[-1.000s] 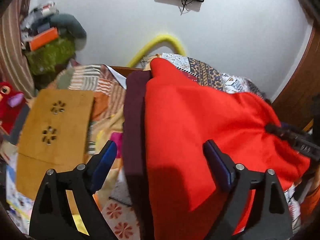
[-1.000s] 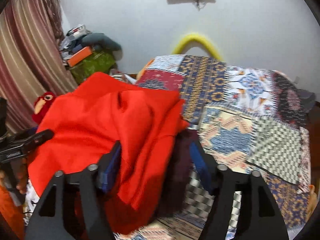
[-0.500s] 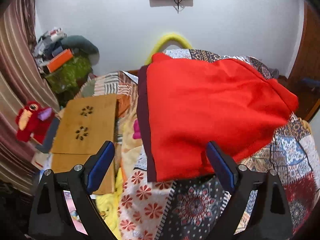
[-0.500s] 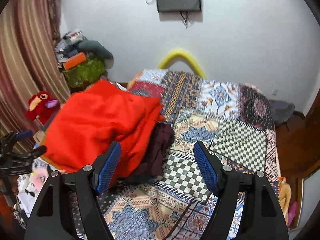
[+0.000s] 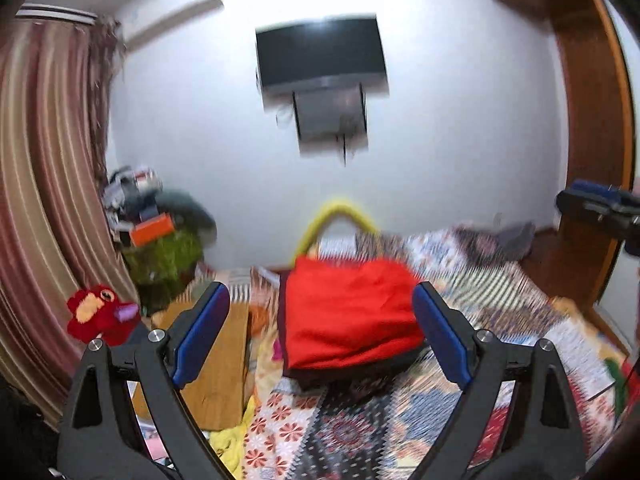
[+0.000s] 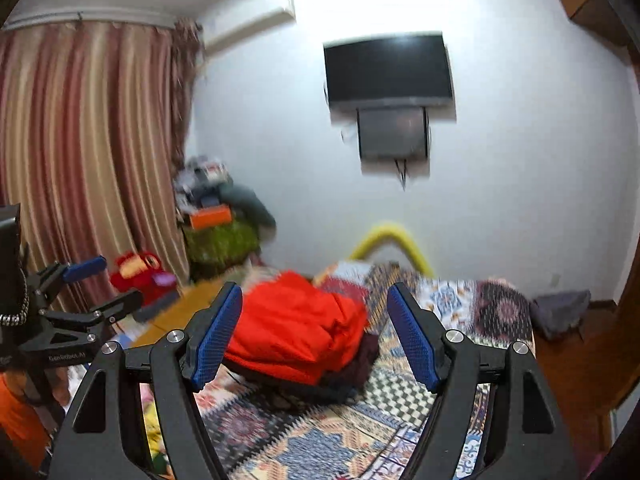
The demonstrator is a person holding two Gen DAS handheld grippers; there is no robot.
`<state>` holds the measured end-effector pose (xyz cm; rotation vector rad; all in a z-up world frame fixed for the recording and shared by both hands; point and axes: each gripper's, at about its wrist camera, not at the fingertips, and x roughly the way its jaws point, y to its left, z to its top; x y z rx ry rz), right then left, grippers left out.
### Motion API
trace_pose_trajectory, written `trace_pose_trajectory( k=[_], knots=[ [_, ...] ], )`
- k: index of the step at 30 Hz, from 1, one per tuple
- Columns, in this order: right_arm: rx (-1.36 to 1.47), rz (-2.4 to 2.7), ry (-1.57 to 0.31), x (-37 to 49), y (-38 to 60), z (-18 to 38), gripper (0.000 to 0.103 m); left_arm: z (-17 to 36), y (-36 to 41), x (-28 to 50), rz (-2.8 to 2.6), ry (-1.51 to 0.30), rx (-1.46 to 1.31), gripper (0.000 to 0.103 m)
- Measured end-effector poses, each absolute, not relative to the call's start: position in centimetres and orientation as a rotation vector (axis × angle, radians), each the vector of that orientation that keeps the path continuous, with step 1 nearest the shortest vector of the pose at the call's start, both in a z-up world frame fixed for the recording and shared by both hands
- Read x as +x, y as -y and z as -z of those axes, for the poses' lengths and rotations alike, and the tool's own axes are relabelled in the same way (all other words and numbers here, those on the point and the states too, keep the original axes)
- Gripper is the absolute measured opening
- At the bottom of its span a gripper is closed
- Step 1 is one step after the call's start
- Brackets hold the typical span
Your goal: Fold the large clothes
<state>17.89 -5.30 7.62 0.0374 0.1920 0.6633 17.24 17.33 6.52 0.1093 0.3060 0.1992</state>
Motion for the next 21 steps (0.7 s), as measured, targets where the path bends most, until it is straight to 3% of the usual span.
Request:
trace_pose_trajectory(
  k=[6,15,21],
  knots=[
    [0.082,-0.681,-0.05,12.0,7.2,-7.7,0.072,-7.9,-15.2,9.8,-0.176,-0.14,0.024,0.093],
    [0.111,-0.689,-0.014,9.4,7.1,-5.5,0.072,-6.0,-13.5,4.0,-0.224,-0.021,-0.003,0.093],
    [0.122,-0.653,-0.042,8.6,7.3,-4.9,0.09,-4.8,-12.5,3.0,-0.233,-0.022,-0.001,0.097]
  ],
)
